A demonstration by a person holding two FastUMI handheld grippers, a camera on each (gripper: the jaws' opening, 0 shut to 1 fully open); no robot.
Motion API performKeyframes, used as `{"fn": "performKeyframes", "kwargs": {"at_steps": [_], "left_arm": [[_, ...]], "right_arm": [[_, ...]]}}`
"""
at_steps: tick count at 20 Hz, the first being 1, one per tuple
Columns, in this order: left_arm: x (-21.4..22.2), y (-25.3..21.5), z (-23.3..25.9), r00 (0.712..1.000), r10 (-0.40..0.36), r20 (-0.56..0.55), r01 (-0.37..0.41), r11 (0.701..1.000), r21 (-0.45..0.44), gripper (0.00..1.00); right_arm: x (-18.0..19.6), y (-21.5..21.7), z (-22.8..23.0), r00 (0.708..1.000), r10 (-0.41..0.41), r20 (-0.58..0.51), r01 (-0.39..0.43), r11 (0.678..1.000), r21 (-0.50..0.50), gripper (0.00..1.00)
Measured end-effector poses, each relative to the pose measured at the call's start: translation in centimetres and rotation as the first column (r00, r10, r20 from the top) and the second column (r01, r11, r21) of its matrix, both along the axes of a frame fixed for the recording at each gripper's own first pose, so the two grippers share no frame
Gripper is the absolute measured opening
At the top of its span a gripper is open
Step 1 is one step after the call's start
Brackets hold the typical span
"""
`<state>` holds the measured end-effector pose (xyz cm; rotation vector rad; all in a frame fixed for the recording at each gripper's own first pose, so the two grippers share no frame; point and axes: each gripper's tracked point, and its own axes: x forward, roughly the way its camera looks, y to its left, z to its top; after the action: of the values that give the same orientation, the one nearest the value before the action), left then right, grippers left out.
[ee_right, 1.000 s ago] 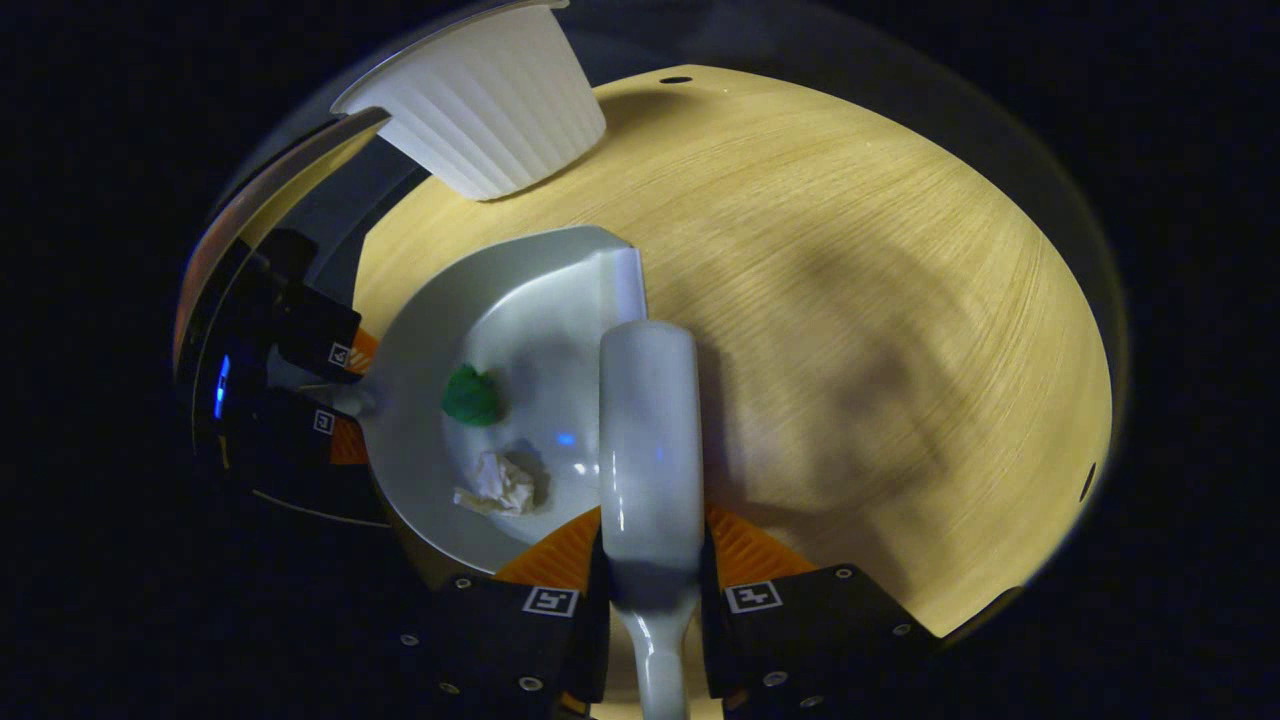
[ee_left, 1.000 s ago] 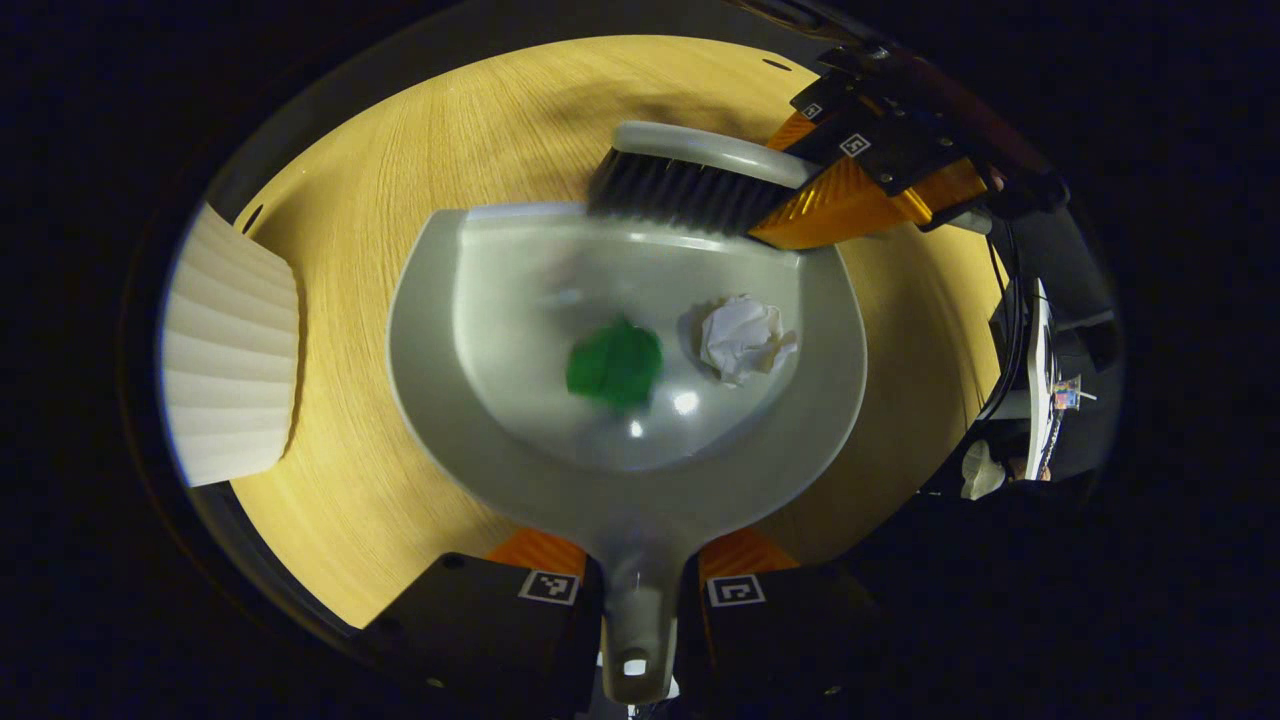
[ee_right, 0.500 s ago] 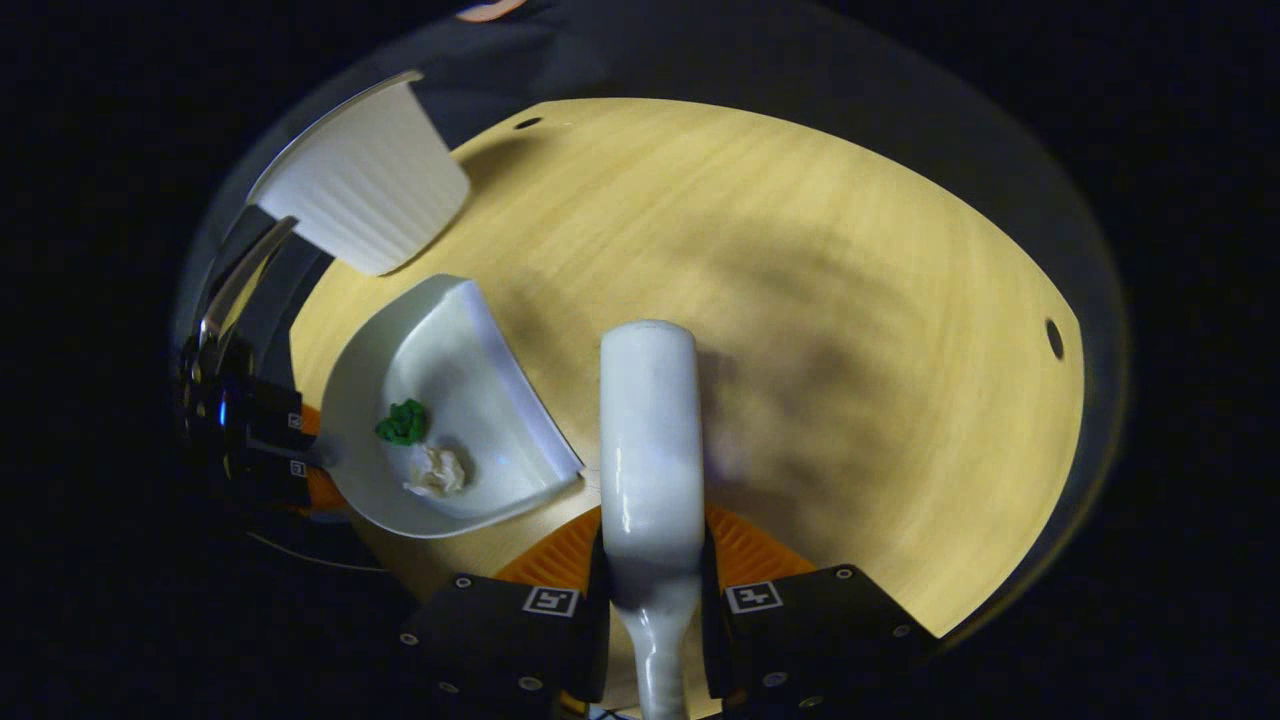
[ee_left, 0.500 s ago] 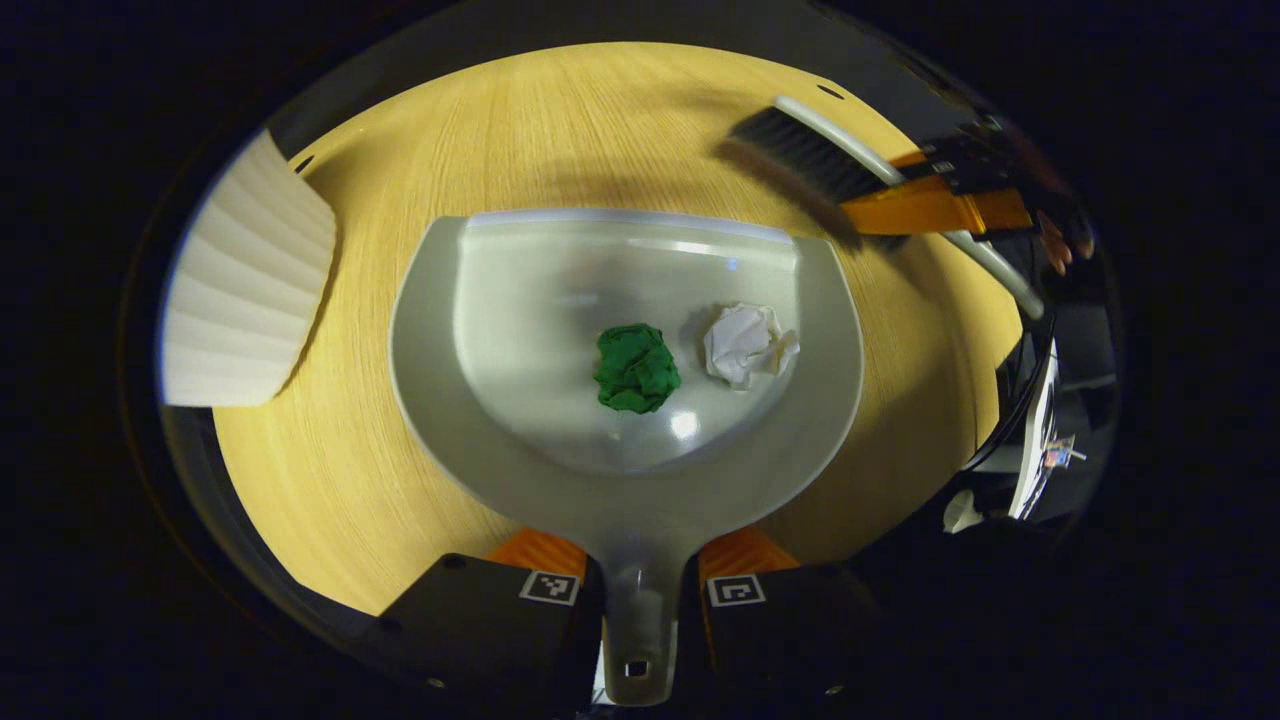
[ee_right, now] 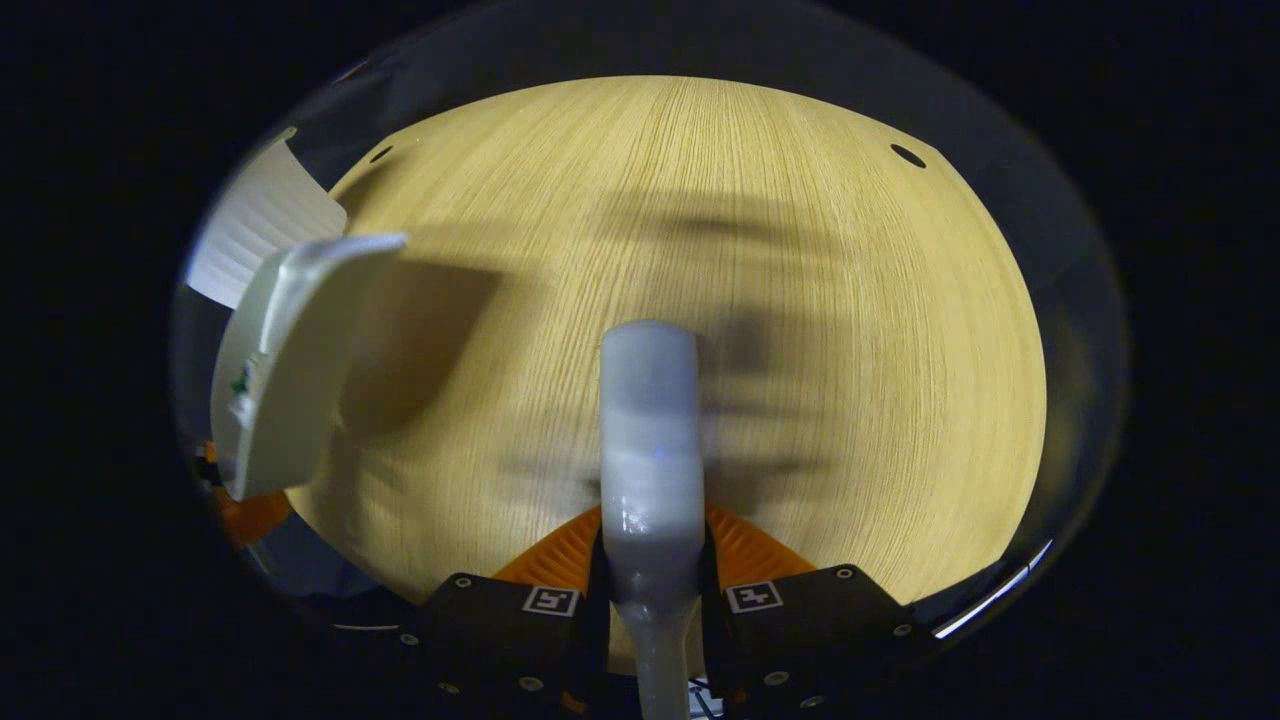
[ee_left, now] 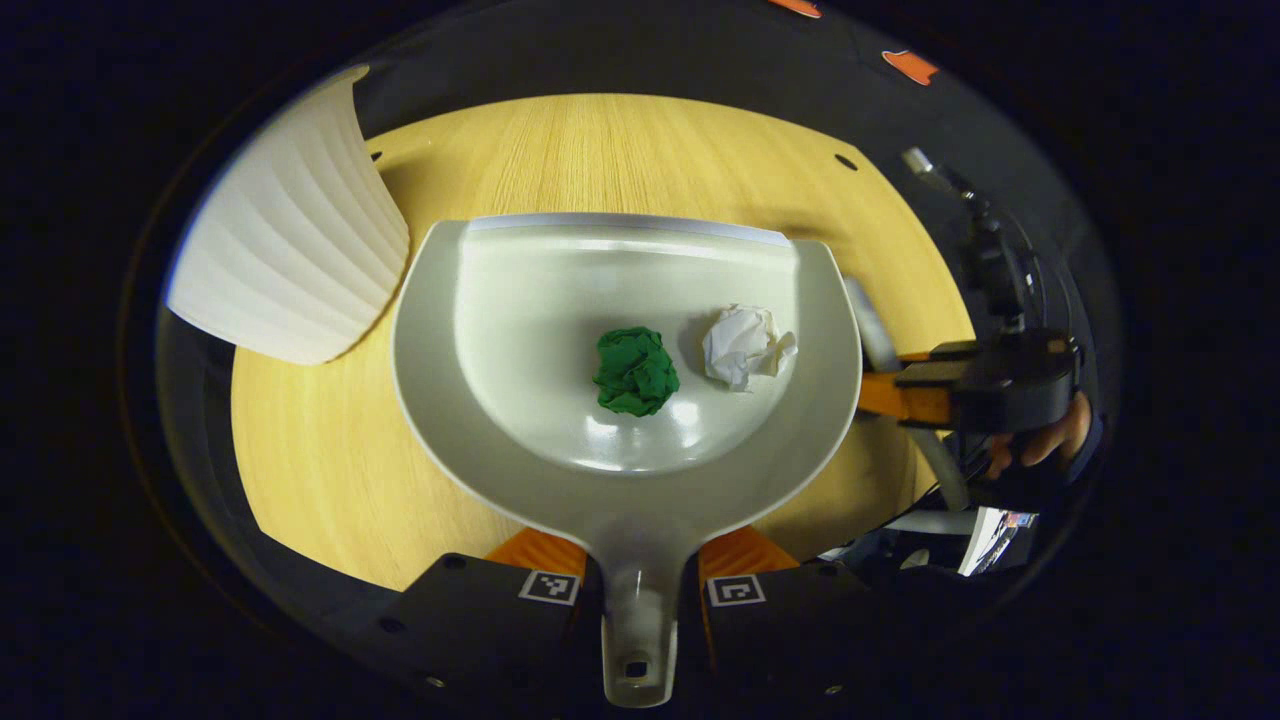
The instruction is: Pick up the small broom and dustpan from the desktop, sweep the trash into the dustpan with the broom, and then empty the trash into the garbage bin.
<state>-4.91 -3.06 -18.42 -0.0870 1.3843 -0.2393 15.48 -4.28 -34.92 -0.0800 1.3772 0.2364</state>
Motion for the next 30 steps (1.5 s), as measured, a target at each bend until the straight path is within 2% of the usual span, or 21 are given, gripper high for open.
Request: {"fn": "performKeyframes", "kwargs": {"at_steps": [1,2,8,9,10,12,13,14,15,16,17,18,20,24,28,30], "left_arm": [[0.0,0.4,1.4,1.000,-0.013,0.027,0.013,1.000,0.003,0.32],[-0.1,0.6,2.7,0.998,-0.023,0.052,0.023,1.000,0.007,0.32],[1.5,1.8,9.6,0.989,-0.016,0.144,0.023,0.999,-0.046,0.32],[1.8,2.6,11.8,0.987,-0.009,0.157,0.017,0.999,-0.048,0.32],[2.4,3.3,13.2,0.984,-0.002,0.178,0.010,0.999,-0.041,0.32],[3.2,4.3,14.7,0.979,0.004,0.202,-0.001,1.000,-0.019,0.32],[3.7,4.9,15.4,0.975,0.004,0.222,-0.002,1.000,-0.008,0.32],[4.3,5.8,15.9,0.972,0.013,0.235,-0.014,1.000,0.006,0.32],[5.1,7.1,16.2,0.967,0.024,0.253,-0.031,0.999,0.024,0.32],[5.8,8.8,16.3,0.963,0.051,0.264,-0.061,0.998,0.032,0.32],[6.2,11.0,16.2,0.959,0.083,0.271,-0.098,0.994,0.043,0.31],[6.7,13.0,16.1,0.956,0.101,0.277,-0.123,0.990,0.063,0.31],[7.3,18.6,15.0,0.950,0.132,0.282,-0.175,0.975,0.134,0.32],[7.5,27.9,12.0,0.947,0.190,0.258,-0.263,0.921,0.287,0.32],[9.6,32.5,9.4,0.970,0.133,0.202,-0.213,0.867,0.451,0.32],[10.7,34.1,9.0,0.985,0.047,0.168,-0.131,0.833,0.538,0.32]], "right_arm": [[-0.1,0.1,-0.2,1.000,0.003,0.007,-0.003,1.000,0.004,0.49],[-0.2,0.3,-0.7,1.000,0.011,0.017,-0.011,1.000,0.001,0.41],[-0.2,0.5,-0.9,0.998,0.030,0.052,-0.029,1.000,-0.008,0.48],[0.1,0.5,-0.8,0.998,0.030,0.054,-0.029,1.000,-0.007,0.63],[-0.3,0.7,-0.6,0.998,0.029,0.058,-0.029,1.000,-0.002,0.57],[0.1,0.5,-0.5,0.997,0.028,0.068,-0.028,1.000,0.002,0.67],[0.2,0.6,-0.5,0.997,0.025,0.075,-0.025,1.000,0.006,0.76],[0.3,0.7,-0.4,0.996,0.022,0.084,-0.023,1.000,0.012,0.80],[0.5,0.7,-0.2,0.996,0.016,0.092,-0.018,1.000,0.016,0.88],[0.6,0.7,-0.1,0.995,0.007,0.103,-0.009,1.000,0.022,0.83],[0.9,0.5,0.2,0.994,-0.006,0.112,0.003,1.000,0.027,0.95],[1.0,0.4,0.4,0.993,-0.019,0.119,0.014,0.999,0.039,0.95],[1.1,0.4,1.1,0.991,-0.037,0.131,0.030,0.998,0.055,0.95],[0.8,0.6,3.0,0.986,-0.069,0.149,0.054,0.993,0.102,0.95],[1.2,0.6,5.7,0.973,-0.079,0.215,0.054,0.991,0.120,0.95],[1.4,0.5,7.1,0.964,-0.093,0.247,0.062,0.989,0.131,0.95]]}}
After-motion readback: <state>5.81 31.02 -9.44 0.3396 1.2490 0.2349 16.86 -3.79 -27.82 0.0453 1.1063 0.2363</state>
